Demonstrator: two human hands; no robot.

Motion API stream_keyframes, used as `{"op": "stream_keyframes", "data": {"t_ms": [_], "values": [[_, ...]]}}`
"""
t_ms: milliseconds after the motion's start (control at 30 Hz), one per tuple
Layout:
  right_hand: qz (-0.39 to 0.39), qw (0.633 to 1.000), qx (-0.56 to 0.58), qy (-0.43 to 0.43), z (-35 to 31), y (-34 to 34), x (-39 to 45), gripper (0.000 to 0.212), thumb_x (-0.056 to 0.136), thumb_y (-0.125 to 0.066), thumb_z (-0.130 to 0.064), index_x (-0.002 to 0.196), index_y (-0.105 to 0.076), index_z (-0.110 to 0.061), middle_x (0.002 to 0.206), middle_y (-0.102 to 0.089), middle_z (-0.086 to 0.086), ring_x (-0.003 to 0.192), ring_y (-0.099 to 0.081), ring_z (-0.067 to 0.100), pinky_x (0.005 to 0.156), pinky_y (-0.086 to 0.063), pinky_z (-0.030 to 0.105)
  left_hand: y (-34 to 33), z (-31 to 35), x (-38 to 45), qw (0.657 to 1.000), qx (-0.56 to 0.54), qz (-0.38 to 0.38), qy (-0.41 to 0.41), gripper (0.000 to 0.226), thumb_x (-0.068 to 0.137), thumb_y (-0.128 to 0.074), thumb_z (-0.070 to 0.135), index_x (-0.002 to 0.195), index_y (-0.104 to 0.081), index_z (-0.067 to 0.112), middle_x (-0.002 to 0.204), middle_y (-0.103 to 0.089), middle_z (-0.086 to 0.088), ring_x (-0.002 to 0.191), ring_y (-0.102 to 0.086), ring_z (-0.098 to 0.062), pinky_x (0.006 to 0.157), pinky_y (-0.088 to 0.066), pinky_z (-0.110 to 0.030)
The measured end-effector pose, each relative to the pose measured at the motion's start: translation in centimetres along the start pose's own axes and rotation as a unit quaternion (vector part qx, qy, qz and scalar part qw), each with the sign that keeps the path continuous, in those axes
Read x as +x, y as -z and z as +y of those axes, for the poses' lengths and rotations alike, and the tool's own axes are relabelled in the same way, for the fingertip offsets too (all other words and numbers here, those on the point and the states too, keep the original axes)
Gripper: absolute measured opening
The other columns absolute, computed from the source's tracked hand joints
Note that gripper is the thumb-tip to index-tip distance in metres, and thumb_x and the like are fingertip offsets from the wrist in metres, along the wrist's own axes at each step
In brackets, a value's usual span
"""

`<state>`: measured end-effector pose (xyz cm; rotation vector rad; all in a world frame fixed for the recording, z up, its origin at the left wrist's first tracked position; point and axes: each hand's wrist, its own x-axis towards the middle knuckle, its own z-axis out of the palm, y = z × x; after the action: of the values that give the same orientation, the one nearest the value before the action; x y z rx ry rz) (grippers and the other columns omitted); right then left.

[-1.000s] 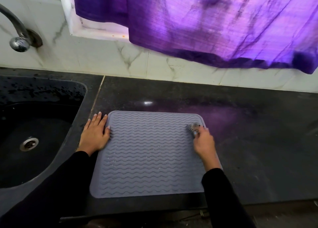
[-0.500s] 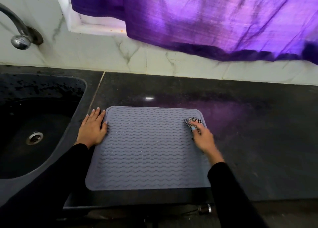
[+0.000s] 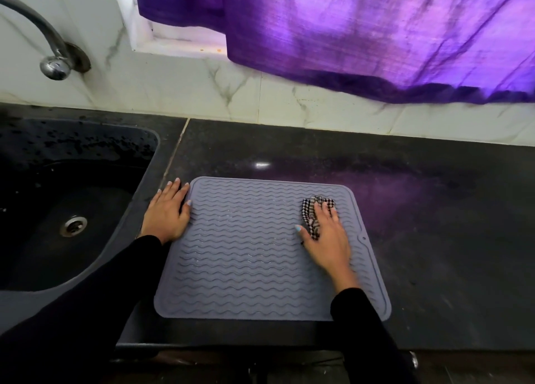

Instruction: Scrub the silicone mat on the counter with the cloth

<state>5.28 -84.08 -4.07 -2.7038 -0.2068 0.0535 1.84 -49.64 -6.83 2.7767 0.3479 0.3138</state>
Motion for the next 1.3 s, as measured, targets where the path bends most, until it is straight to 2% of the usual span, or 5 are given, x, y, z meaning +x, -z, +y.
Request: {"op": "stream_keyframes", "data": {"t_ms": [367,733,1033,1200,1300], "values": [[0.148,0.828,0.499,-0.207,-2.5,1.9,1.9,0.033,0.093,-0.053,-0.016,0.125,-0.057,-0.013,0.127,-0.059,0.007,0.108,-0.056,0.017,0.093,-0.045,0.027,0.1,0.2,0.0,1.0,0.01,-0.006,0.003,0.083,0.076,-0.007,0.055,0.141,-0.036,0.012,0.152,-0.028,-0.01,0.142,-0.022,-0.024,0.116,-0.011,-0.039],[0.053,0.991,0.004,0.119,-10.1,-4.9,0.1,0.049,0.095,-0.04,-0.025,0.143,-0.033,-0.014,0.154,-0.024,0.007,0.144,-0.015,0.019,0.114,0.004,0.027,0.0,0.1,-0.1,1.0,0.025,-0.006,-0.002,0.081,0.078,-0.005,0.054,0.143,-0.032,0.014,0.153,-0.023,-0.008,0.143,-0.018,-0.022,0.116,-0.008,-0.037],[-0.028,0.984,0.143,0.099,-9.3,-2.5,1.7,0.038,0.095,-0.048,-0.02,0.133,-0.049,-0.022,0.144,-0.042,-0.002,0.135,-0.034,0.014,0.111,-0.022,0.024,-0.1,0.1,-0.1,0.999,0.046,-0.018,0.002,0.081,0.078,-0.001,0.053,0.146,-0.025,0.018,0.155,-0.018,-0.006,0.144,-0.014,-0.019,0.116,-0.005,-0.035],[0.005,0.811,0.564,-0.156,-10.0,-0.6,4.3,0.022,0.094,-0.05,-0.014,0.11,-0.062,-0.007,0.109,-0.066,0.014,0.092,-0.057,0.018,0.074,-0.046,0.024,0.2,0.3,0.0,0.999,0.043,-0.027,0.009,0.082,0.076,0.001,0.054,0.146,-0.024,0.019,0.155,-0.017,-0.005,0.144,-0.012,-0.018,0.116,-0.005,-0.034],[0.009,0.895,0.442,-0.062,-12.6,-1.0,3.5,0.031,0.095,-0.049,-0.017,0.124,-0.057,-0.012,0.108,-0.062,0.002,0.095,-0.055,0.015,0.073,-0.046,0.022,0.2,0.3,0.0,0.999,0.039,-0.024,0.01,0.083,0.075,0.002,0.054,0.146,-0.025,0.019,0.155,-0.018,-0.005,0.144,-0.013,-0.018,0.116,-0.005,-0.034]]}}
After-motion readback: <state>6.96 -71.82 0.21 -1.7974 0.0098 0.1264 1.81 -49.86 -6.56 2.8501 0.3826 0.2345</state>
